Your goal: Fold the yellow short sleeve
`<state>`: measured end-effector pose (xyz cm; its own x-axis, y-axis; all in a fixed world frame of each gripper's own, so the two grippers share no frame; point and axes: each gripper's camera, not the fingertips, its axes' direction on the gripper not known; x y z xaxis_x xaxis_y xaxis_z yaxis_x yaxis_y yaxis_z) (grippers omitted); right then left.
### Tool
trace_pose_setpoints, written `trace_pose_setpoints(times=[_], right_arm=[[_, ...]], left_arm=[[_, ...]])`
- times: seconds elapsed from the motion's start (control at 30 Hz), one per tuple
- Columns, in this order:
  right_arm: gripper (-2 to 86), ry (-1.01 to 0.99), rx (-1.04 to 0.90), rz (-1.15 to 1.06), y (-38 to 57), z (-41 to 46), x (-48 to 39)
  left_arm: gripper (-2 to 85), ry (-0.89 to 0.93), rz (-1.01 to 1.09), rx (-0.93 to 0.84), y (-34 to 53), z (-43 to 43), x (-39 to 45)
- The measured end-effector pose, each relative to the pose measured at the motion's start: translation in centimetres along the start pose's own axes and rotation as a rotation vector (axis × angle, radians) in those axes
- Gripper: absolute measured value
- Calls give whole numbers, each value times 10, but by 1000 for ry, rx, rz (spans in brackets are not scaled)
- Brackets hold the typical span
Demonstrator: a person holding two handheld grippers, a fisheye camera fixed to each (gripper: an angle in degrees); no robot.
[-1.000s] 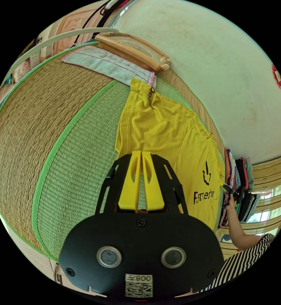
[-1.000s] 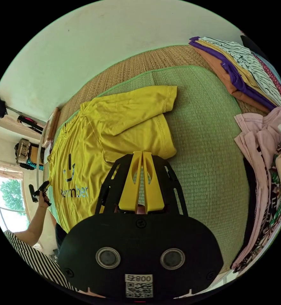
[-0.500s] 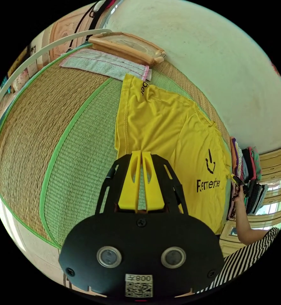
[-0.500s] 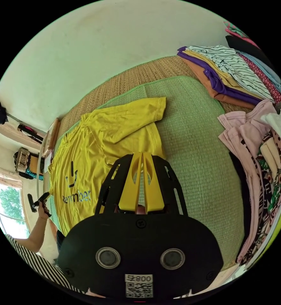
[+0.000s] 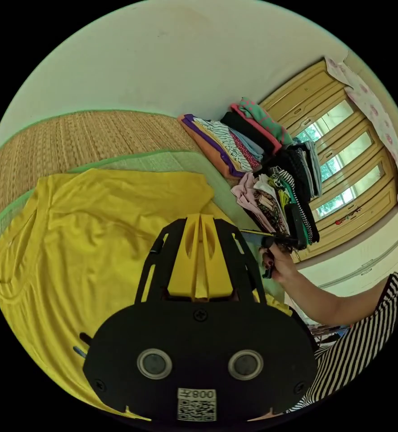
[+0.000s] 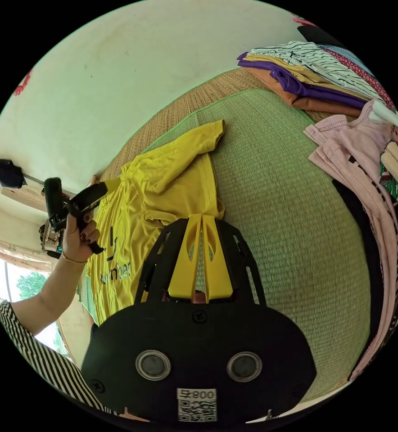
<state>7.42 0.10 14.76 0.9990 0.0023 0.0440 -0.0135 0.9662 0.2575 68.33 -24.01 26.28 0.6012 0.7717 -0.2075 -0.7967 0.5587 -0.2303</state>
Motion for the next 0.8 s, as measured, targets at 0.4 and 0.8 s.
trace_pose_setpoints(times=[0.4,0.8], right_arm=[[0,36,-33,-145,19,-13,-5],[0,-10,70,-197,-27,-42,-30]], left_arm=[[1,-279,112,-201,-82,92,22],[3,24,-75,101,57,-3,-4]])
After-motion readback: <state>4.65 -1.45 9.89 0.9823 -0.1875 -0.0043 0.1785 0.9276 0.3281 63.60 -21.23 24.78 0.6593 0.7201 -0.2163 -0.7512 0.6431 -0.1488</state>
